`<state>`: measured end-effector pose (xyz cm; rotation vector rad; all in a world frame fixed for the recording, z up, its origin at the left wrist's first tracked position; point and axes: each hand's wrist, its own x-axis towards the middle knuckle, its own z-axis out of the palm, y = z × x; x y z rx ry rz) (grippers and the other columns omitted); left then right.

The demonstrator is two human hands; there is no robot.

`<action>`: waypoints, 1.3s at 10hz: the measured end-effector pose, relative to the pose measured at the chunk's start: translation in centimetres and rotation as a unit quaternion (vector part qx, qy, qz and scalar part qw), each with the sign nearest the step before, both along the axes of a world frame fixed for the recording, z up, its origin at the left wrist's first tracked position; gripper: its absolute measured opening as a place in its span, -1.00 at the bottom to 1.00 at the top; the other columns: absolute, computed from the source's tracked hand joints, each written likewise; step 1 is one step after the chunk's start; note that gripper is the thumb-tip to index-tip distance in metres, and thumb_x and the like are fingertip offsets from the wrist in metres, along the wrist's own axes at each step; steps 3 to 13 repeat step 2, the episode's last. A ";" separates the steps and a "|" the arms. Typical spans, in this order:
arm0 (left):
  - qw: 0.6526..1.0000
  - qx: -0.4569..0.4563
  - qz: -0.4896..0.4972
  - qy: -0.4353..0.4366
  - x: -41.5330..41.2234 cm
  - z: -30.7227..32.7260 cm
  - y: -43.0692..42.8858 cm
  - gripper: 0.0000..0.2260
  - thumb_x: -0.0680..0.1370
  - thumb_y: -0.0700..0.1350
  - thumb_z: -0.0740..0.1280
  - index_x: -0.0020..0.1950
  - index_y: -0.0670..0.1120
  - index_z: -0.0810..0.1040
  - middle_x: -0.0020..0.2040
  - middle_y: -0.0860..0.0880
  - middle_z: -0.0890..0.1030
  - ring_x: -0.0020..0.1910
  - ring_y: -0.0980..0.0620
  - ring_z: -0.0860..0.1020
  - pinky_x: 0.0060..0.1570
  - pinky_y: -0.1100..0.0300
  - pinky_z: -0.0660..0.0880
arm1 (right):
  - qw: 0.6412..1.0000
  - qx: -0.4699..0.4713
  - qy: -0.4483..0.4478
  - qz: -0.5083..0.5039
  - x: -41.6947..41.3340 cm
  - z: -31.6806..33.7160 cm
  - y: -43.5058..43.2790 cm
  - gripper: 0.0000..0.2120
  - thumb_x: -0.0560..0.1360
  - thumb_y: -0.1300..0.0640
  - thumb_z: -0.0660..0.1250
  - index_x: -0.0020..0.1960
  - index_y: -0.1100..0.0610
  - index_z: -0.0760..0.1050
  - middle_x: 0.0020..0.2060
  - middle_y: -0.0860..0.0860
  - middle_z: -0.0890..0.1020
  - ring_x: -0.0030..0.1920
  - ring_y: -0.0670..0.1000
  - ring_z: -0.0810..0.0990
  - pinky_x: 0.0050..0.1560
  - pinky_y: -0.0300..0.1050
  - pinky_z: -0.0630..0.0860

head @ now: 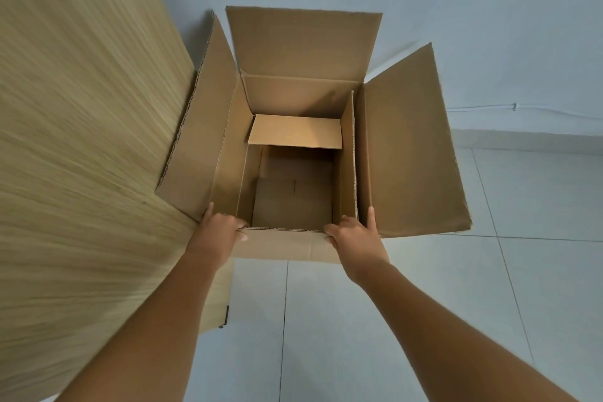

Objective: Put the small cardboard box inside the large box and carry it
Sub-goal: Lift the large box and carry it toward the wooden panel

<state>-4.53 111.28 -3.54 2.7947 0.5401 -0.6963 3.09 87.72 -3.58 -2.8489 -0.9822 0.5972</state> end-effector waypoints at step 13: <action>1.000 -0.011 0.007 0.000 -1.8 0.2 -1.1 -0.52 0.60 0.10 0.13 0.48 -0.05 0.28 0.48 -0.05 0.37 0.56 -0.03 0.09 0.54 0.00 -0.17 | 0.999 -0.035 0.007 0.031 -0.9 0.4 -0.8 -0.41 0.57 0.21 0.18 0.52 -0.01 0.01 0.49 0.03 0.23 0.53 0.06 0.01 0.43 0.33 -0.28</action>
